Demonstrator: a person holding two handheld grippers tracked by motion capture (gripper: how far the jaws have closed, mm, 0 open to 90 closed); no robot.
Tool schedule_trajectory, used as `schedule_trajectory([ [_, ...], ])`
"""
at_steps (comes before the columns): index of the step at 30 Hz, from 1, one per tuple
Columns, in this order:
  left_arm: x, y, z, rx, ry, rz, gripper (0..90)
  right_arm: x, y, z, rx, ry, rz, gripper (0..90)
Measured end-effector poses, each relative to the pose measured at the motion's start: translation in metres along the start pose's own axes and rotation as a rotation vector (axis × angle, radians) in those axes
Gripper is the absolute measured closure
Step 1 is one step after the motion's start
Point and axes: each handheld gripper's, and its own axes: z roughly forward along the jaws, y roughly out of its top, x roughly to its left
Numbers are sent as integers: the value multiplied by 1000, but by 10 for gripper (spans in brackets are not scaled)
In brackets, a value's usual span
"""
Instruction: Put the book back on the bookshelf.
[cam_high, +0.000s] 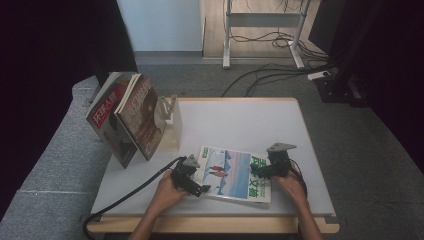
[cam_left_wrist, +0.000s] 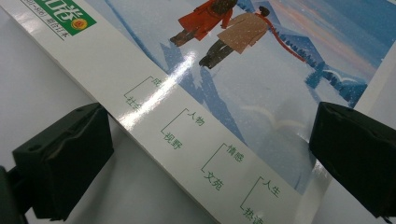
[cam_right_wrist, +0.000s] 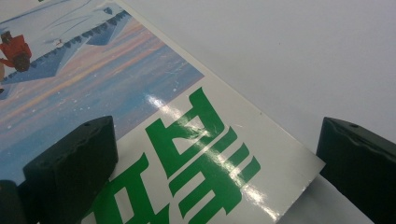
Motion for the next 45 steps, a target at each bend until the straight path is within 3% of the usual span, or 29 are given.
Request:
schedule_trajectory([
  [6,6,3,0,12,-15,14,0,0,-1,0,-12,-2,4,0],
  [11,8,8,-1,16,29,42,0,1,-1,-1,-10,-10,0,0],
  [19,25,13,4,-10,29,27,0,6,2,-10,12,-28,-30,0],
  [25,25,30,14,-4,45,77,0,10,-2,-15,26,-31,-44,0],
  [27,28,34,16,13,46,79,0,13,-5,-16,33,-35,-48,0],
  [32,34,40,19,-7,63,85,0,15,-9,-20,30,-35,-53,0],
  [35,41,44,22,6,47,80,0,18,-12,-23,29,-38,-53,0],
  [39,45,51,25,-5,72,97,0,22,-16,-28,25,-43,-54,0],
  [41,49,55,28,17,63,92,0,24,-18,-30,27,-47,-61,0],
  [45,52,61,31,8,74,105,0,30,-23,-35,25,-46,-63,0],
])
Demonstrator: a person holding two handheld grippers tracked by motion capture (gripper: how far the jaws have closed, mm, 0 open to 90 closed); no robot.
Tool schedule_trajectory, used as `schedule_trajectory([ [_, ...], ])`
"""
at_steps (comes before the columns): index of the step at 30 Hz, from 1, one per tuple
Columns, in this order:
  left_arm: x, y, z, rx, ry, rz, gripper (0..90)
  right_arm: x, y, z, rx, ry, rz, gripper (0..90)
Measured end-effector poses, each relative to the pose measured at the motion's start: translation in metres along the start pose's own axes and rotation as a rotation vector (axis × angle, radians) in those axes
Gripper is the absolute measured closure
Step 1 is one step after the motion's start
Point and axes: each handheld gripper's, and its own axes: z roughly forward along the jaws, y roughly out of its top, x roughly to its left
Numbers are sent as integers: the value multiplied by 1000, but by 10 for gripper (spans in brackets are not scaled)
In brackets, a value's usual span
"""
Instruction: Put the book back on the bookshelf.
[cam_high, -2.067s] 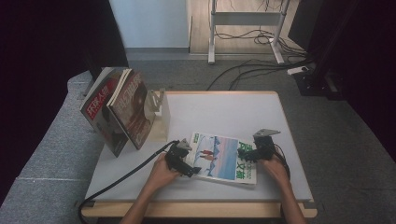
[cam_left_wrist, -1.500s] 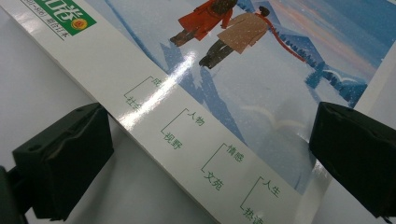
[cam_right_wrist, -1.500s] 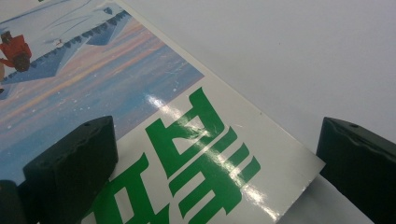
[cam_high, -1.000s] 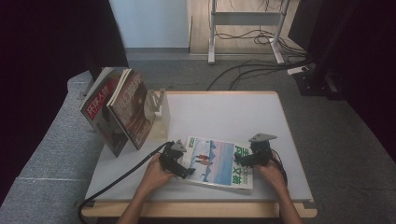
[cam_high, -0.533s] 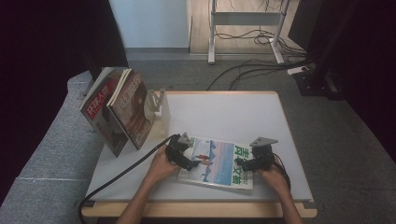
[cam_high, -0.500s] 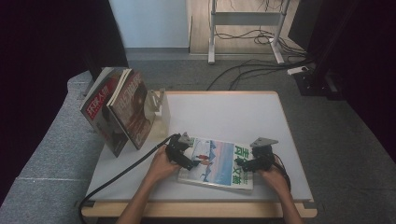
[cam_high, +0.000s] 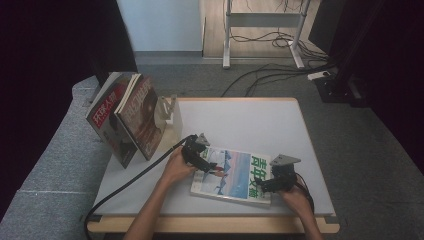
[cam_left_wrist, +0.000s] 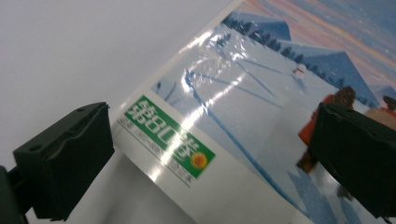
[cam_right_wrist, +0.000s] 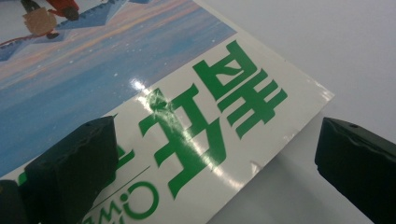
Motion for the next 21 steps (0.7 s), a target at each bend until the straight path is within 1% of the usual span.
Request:
schedule_trajectory([
  [3,3,5,4,8,-8,9,0,2,-4,-3,-6,5,6,0],
  [5,4,6,6,-6,-14,11,0,3,-7,-6,-10,8,7,0],
  [7,5,7,7,-7,-17,15,0,5,-11,-9,-14,10,13,0],
  [8,7,8,9,-4,-32,8,0,6,-12,-10,-14,10,12,0],
  [11,10,8,12,-10,-59,-9,0,10,-16,-15,-16,13,17,0],
  [14,12,8,14,-16,-76,-22,0,14,-20,-19,-16,19,17,0],
  [21,12,7,14,-19,-75,-25,0,19,-31,-30,-19,31,30,0],
])
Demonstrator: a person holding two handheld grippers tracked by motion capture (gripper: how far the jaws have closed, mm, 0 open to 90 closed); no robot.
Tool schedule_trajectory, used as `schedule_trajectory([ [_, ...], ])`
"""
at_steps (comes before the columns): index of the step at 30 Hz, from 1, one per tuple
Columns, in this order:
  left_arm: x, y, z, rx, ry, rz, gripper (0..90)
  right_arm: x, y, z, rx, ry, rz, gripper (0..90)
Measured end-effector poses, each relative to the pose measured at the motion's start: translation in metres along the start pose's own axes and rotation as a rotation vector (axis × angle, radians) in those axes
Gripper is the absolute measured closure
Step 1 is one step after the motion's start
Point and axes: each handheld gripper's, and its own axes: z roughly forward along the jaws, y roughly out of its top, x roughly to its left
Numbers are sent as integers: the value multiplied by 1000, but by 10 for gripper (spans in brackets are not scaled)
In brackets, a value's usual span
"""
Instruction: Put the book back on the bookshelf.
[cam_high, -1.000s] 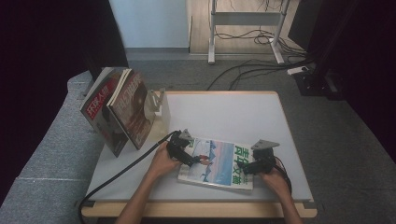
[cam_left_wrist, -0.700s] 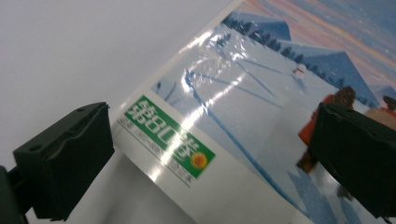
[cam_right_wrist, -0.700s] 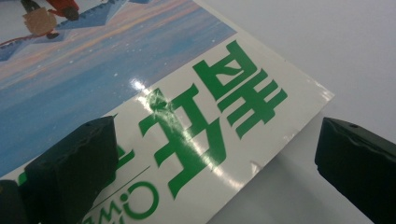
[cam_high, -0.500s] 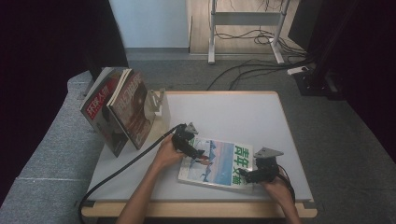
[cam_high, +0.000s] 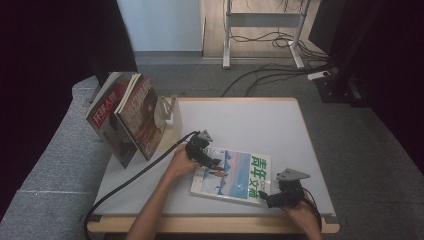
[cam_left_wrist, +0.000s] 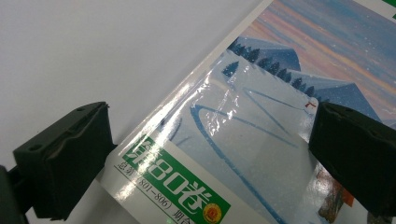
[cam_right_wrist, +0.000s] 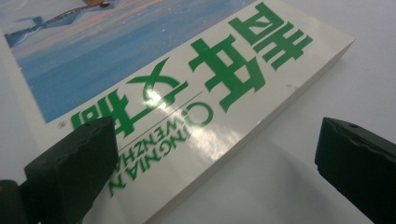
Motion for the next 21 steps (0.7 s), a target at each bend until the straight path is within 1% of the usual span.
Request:
schedule_trajectory([
  [11,0,0,0,-2,3,-4,0,11,-16,-15,-3,35,9,0],
  [13,-1,-1,0,-5,5,-5,0,13,-18,-15,26,26,-15,0],
  [15,-1,-2,0,-12,9,-4,0,15,-21,-14,38,22,-24,0],
  [18,-2,-3,0,-24,16,-9,0,14,-23,-14,28,28,-13,0],
  [21,-4,-4,-1,-19,27,-21,0,12,-25,-14,20,26,-12,0],
])
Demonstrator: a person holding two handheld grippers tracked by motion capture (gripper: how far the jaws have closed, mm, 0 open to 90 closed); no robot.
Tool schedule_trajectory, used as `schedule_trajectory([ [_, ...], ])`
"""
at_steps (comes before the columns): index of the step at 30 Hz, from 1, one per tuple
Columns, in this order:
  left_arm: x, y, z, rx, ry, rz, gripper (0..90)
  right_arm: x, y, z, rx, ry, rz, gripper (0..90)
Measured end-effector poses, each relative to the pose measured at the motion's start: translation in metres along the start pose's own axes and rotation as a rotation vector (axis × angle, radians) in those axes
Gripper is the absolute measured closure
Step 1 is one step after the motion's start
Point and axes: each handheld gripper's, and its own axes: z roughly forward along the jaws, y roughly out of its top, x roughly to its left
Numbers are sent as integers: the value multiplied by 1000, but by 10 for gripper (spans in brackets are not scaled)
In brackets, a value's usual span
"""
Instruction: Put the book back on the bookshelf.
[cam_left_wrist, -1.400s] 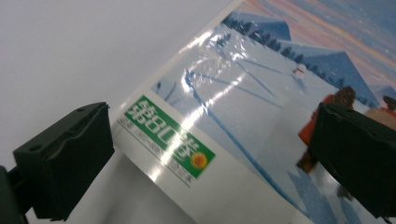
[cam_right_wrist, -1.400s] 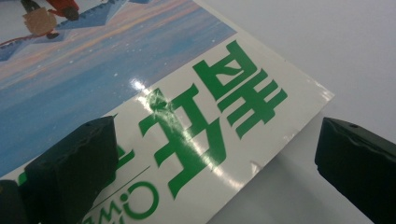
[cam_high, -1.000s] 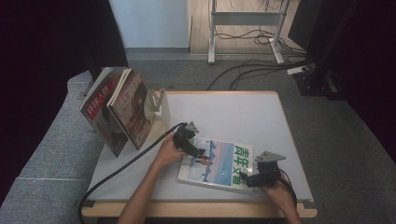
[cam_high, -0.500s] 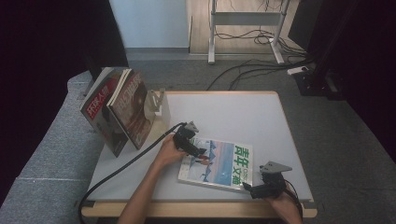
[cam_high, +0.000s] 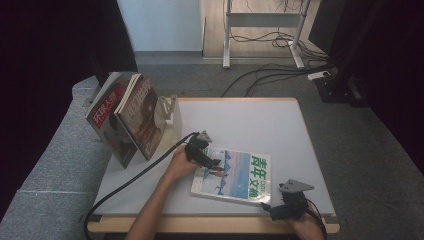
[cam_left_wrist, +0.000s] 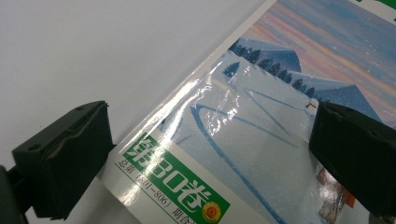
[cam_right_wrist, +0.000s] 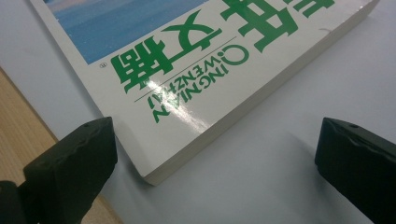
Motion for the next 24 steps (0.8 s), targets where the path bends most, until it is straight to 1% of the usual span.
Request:
schedule_trajectory([
  [7,-4,-2,-6,36,15,-22,0,-9,0,-1,-4,-25,10,0],
  [12,-7,-9,-11,37,12,-19,0,-16,0,-1,-5,-40,22,0],
  [15,-9,-13,-14,30,15,-28,0,-20,1,-1,-5,-49,25,0],
  [17,-10,-15,-16,31,14,-24,0,-22,1,-1,-4,-59,28,0],
  [20,-12,-17,-19,44,17,-28,0,-26,2,0,-3,-63,31,0],
  [22,-14,-19,-20,44,17,-31,0,-28,3,0,-2,-67,33,0],
  [24,-16,-22,-22,34,19,-34,0,-31,4,1,-2,-74,38,0],
])
